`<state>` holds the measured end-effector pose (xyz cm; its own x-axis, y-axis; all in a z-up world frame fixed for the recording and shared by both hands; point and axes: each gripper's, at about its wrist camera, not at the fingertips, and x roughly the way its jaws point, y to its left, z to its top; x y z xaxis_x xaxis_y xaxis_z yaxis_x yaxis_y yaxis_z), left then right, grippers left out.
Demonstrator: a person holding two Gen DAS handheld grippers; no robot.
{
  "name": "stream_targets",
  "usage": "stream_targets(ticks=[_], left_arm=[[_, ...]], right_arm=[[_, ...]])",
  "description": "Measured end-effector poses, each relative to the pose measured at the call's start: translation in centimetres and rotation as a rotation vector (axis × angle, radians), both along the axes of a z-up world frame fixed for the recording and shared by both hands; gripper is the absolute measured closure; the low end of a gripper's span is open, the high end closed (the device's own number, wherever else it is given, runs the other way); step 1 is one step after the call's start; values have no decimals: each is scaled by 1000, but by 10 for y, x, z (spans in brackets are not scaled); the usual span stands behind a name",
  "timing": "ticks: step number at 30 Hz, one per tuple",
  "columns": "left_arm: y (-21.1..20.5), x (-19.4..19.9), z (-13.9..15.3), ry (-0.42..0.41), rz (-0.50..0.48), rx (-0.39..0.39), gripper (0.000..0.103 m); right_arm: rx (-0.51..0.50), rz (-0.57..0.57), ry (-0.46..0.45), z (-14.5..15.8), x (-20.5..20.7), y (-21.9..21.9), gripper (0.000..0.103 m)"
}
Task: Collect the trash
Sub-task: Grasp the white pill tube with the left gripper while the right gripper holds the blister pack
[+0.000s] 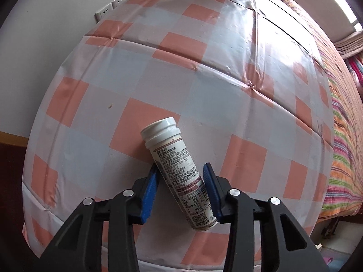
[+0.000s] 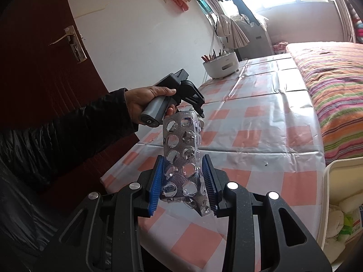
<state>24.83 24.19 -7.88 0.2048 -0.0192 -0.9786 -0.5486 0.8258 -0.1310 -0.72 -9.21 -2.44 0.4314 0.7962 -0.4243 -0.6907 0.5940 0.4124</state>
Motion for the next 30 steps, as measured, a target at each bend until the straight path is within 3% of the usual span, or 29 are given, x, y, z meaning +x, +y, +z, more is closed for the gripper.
stream_targets(ticks=[12, 30], left_arm=[[-20, -26, 12, -150, -180, 0, 73], [-70, -116, 36, -367, -382, -40, 75]], right_arm=[[6, -73, -1, 2, -2, -14, 69], [14, -209, -17, 14, -7, -28, 69]])
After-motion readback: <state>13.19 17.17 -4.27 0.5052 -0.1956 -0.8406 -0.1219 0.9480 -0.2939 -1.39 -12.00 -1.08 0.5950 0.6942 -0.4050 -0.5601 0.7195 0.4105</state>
